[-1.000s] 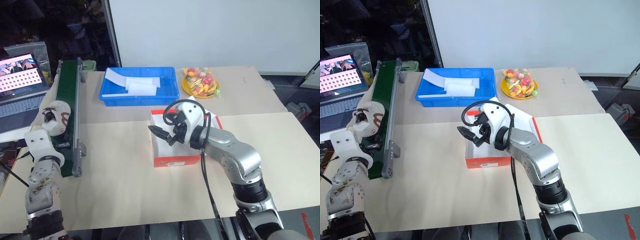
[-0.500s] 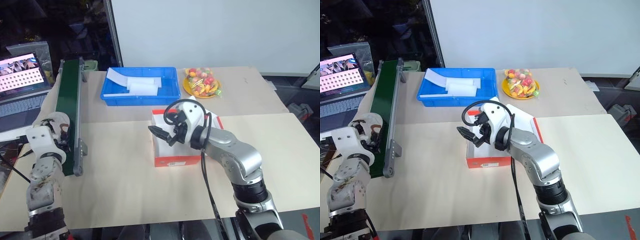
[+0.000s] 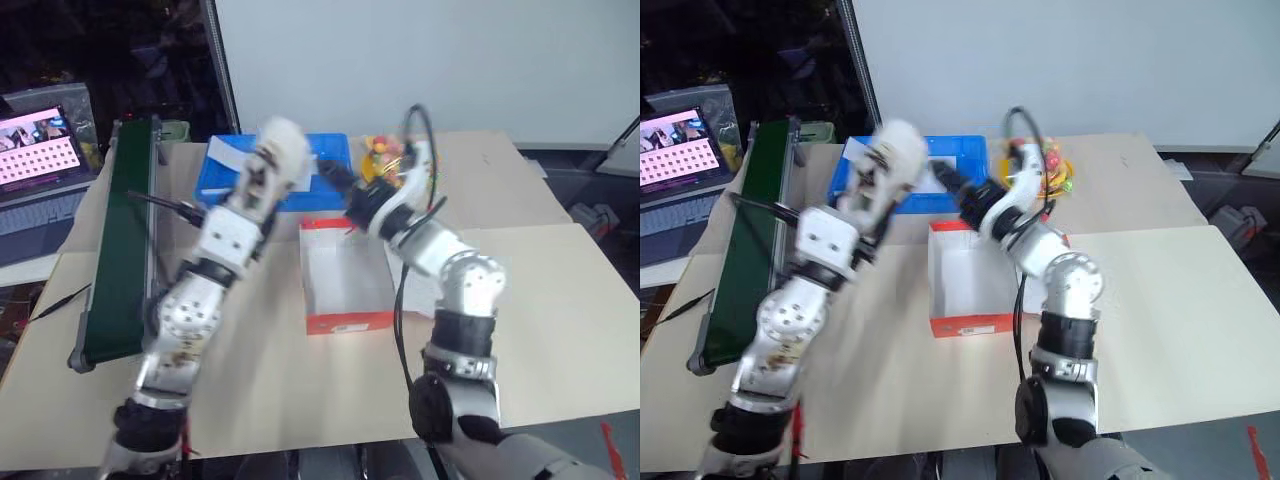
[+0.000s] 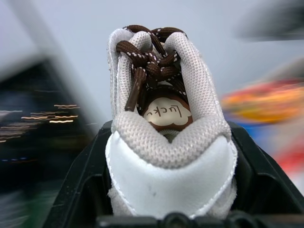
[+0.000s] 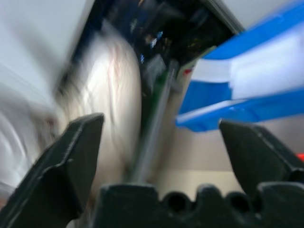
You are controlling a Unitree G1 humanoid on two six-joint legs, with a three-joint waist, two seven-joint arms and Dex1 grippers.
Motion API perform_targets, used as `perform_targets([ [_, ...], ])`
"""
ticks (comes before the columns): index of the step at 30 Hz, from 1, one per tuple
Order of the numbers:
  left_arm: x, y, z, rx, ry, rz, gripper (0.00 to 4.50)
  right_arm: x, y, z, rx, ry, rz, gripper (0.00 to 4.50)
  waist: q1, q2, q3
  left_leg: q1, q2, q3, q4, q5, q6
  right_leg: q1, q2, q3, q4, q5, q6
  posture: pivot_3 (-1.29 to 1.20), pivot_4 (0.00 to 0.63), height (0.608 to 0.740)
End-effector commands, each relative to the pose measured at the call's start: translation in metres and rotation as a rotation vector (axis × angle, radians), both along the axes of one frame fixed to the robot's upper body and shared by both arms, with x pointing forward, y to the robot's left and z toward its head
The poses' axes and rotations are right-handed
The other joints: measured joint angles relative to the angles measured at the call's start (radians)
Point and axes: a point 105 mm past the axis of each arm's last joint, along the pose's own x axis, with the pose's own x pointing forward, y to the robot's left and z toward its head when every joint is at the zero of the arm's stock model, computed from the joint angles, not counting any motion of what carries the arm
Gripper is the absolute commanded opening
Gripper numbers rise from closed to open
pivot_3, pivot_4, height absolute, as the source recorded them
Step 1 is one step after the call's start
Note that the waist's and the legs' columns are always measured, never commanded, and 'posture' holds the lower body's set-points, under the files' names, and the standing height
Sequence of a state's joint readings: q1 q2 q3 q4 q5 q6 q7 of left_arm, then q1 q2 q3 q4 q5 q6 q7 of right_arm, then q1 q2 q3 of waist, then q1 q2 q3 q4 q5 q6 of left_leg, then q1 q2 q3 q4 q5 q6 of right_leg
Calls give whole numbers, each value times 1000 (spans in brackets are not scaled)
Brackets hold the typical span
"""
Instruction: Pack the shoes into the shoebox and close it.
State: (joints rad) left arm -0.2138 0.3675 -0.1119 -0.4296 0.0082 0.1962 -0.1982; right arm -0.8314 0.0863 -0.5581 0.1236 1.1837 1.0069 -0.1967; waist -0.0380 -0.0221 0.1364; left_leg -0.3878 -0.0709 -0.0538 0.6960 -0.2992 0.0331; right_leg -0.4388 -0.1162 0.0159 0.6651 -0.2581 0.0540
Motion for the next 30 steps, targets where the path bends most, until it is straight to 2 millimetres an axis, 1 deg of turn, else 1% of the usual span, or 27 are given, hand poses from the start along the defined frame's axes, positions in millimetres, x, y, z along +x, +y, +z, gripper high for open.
perform_targets([
  [1,-11,-9,18,14,-74,-82,2766,-9,17,7,139,62,178,4500,-13,4,2,-2,0,1,0,0,0,-3,0,0,0,0,0,0,150,724],
  [4,-10,-11,18,4,-63,-104,2766,-13,27,7,124,77,238,4500,-37,6,3,-2,1,3,-1,0,0,-4,0,2,1,0,0,0,150,724],
  [6,-8,-11,18,-2,-57,-107,2766,-18,35,7,98,66,274,4500,-39,6,3,-2,1,4,0,1,0,-3,0,3,1,0,0,0,150,724],
  [8,-6,-11,17,-16,-44,-110,2766,-21,40,8,93,62,287,4500,-35,6,3,0,1,3,1,0,0,-1,1,3,1,0,0,0,150,724],
  [13,1,-9,11,-28,-5,-107,2766,-33,53,25,95,-18,339,4500,-29,6,3,-1,0,3,4,1,0,-1,1,3,2,0,0,0,150,724],
  [16,2,-10,13,-16,-16,-114,2766,-43,63,30,3,-85,367,4500,-29,6,3,-1,0,2,3,1,0,-1,1,2,1,0,0,0,150,724],
  [18,2,-11,14,-23,-17,-124,2766,-46,69,32,-17,-101,372,4500,-29,6,3,-1,0,2,3,1,0,-1,1,2,1,0,0,0,150,724],
  [20,1,-13,14,-25,-15,-130,2723,-46,70,32,-20,-100,360,4003,-31,6,3,-1,0,2,3,0,0,-1,1,2,1,0,0,0,150,724],
  [21,1,-13,14,-26,-15,-132,2723,-45,69,32,-22,-104,354,3840,-30,6,3,-1,0,2,3,0,0,-1,1,2,1,0,0,0,150,724],
  [23,1,-13,14,-28,-12,-133,2723,-45,68,34,-14,-110,345,3116,-30,6,3,-1,0,2,3,1,0,-1,1,2,1,0,0,0,150,724],
  [24,1,-14,13,-29,-10,-135,2723,-45,68,35,-8,-112,341,2867,-30,6,3,-1,0,2,3,1,0,-1,1,2,1,0,0,0,150,724],
  [28,1,-14,13,-28,-6,-136,2723,-45,69,38,10,-116,336,1385,-30,6,3,-1,0,2,3,1,0,-1,1,2,1,0,0,0,150,724],
  [30,2,-14,13,-30,-6,-135,2723,-45,69,39,16,-116,335,950,-30,6,3,-1,0,2,3,1,0,-1,1,2,1,0,0,0,150,724],
])
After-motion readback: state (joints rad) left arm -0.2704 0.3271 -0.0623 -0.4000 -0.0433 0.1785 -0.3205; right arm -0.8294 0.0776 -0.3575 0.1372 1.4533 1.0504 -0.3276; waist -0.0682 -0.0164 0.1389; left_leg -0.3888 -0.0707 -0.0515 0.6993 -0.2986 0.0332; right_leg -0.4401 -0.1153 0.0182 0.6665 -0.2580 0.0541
